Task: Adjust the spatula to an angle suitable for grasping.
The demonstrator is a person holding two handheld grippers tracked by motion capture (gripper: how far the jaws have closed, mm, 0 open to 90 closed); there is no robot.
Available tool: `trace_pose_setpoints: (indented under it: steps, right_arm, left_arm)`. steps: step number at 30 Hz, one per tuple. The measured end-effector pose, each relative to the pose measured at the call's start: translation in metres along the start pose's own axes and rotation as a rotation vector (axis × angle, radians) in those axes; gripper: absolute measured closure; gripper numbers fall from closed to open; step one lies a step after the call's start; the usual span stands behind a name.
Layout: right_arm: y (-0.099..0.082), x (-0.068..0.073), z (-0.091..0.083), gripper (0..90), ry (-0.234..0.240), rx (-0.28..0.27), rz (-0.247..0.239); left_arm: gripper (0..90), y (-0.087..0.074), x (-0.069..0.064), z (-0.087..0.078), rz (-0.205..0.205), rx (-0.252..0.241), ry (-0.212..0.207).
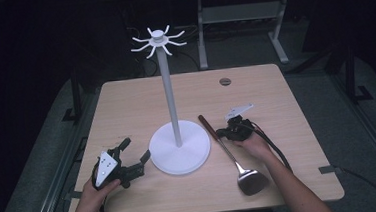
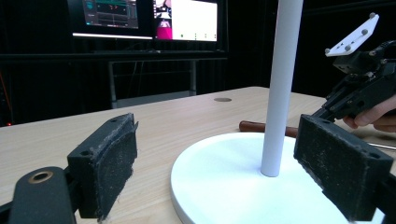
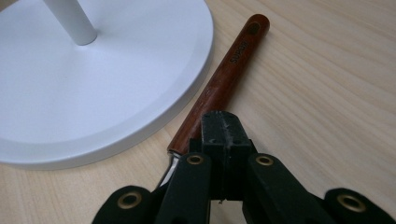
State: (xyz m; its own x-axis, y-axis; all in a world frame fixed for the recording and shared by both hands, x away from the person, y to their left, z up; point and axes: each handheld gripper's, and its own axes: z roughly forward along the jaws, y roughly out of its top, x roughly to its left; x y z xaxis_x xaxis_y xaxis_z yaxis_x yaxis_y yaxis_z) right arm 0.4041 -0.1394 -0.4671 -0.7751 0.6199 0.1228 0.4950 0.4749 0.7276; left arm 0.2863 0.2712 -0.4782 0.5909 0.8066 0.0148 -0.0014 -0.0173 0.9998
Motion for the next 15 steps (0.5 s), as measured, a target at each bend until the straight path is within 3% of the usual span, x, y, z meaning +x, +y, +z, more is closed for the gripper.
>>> trace_pose_setpoints:
  steps: [5, 8, 15]
  right_arm:
    - [0.001, 0.006, -0.014, 89.6, 0.000, -0.010, 0.009]
    - [-0.006, 0.021, -0.031, 89.6, 0.000, 0.001, -0.003]
    - [-0.024, 0.050, -0.050, 89.6, 0.017, 0.044, -0.025]
  left_arm:
    - [12.6, 0.000, 0.000, 0.000, 0.000, 0.001, 0.000]
    - [12.6, 0.000, 0.000, 0.000, 0.001, 0.001, 0.000]
    - [12.7, 0.000, 0.000, 0.000, 0.002, 0.003, 0.002]
